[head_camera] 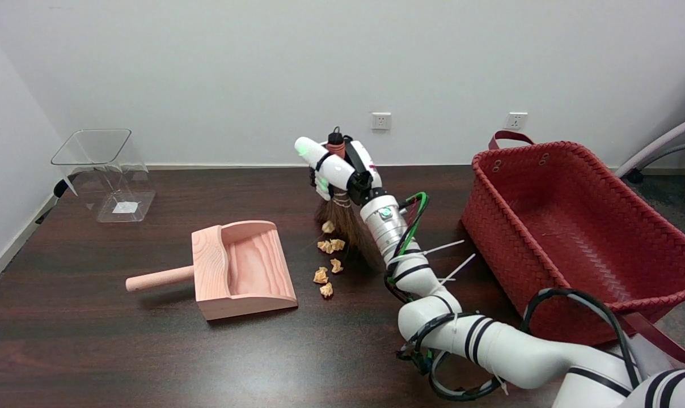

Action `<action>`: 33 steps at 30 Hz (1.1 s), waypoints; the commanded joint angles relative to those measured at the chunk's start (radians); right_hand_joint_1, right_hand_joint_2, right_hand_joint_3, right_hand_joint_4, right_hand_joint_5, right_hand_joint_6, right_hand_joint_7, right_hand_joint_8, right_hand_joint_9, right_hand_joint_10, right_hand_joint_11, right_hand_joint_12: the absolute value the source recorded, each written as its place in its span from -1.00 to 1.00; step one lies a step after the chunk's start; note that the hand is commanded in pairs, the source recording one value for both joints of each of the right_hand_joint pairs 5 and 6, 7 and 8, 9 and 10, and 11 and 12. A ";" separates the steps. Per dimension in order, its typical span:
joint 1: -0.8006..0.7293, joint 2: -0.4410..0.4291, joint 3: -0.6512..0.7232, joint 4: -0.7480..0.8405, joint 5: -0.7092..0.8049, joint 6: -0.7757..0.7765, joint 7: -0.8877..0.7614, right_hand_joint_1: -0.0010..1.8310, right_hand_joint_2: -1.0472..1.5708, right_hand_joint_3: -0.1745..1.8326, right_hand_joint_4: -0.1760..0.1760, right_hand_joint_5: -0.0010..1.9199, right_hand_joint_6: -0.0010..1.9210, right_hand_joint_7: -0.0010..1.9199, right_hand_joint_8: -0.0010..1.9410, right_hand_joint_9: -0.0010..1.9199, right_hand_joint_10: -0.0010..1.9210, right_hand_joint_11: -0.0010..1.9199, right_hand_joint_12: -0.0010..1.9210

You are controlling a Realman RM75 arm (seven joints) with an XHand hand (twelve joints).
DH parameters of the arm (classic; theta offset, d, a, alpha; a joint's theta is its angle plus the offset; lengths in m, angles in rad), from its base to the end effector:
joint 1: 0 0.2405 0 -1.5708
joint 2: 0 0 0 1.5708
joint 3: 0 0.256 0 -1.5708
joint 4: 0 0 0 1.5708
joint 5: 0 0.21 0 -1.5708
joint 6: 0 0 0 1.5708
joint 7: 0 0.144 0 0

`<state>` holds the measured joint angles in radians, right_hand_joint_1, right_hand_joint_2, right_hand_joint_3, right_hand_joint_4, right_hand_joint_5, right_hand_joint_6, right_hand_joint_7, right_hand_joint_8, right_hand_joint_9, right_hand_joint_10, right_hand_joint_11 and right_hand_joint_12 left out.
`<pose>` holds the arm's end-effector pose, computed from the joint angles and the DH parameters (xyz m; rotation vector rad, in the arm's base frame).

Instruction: Sweep the paper balls into the dustpan.

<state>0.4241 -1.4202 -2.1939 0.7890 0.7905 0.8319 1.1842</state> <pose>-0.2823 -0.4170 0.2080 1.4796 -1.0671 1.3962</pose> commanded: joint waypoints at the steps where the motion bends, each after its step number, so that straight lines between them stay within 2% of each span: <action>1: -0.104 -0.013 0.038 0.267 0.267 0.013 -0.185 -0.22 1.00 -0.83 0.00 1.00 1.00 1.00 0.98 1.00 1.00 1.00 1.00; 4: -0.115 -0.024 0.028 0.307 0.344 0.060 -0.330 -0.22 1.00 -0.83 0.00 1.00 1.00 1.00 0.98 1.00 1.00 1.00 1.00; 7: -0.116 -0.048 0.006 0.307 0.383 0.091 -0.398 -0.23 1.00 -0.82 0.00 1.00 1.00 1.00 0.98 1.00 1.00 1.00 1.00; 15: -0.099 -0.168 -0.003 0.219 0.437 0.152 -0.382 -0.26 1.00 -0.84 0.00 1.00 1.00 1.00 0.98 1.00 1.00 1.00 1.00; 22: -0.084 -0.167 -0.017 0.252 0.427 0.163 -0.384 -0.28 1.00 -0.86 0.00 1.00 1.00 1.00 0.98 1.00 1.00 1.00 1.00; 25: -0.091 -0.158 -0.021 0.297 0.425 0.170 -0.489 -0.27 1.00 -0.91 0.00 1.00 1.00 1.00 0.98 1.00 1.00 1.00 1.00; 30: -0.161 -0.140 -0.006 0.438 0.449 0.196 -0.826 -0.22 1.00 -0.92 0.00 1.00 1.00 1.00 0.98 1.00 1.00 1.00 1.00; 33: -0.187 -0.125 -0.009 0.503 0.440 0.238 -0.918 -0.21 1.00 -0.90 0.00 1.00 1.00 1.00 0.98 1.00 1.00 1.00 1.00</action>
<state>0.3332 -1.5510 -2.2001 1.0427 1.1729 0.9647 0.7804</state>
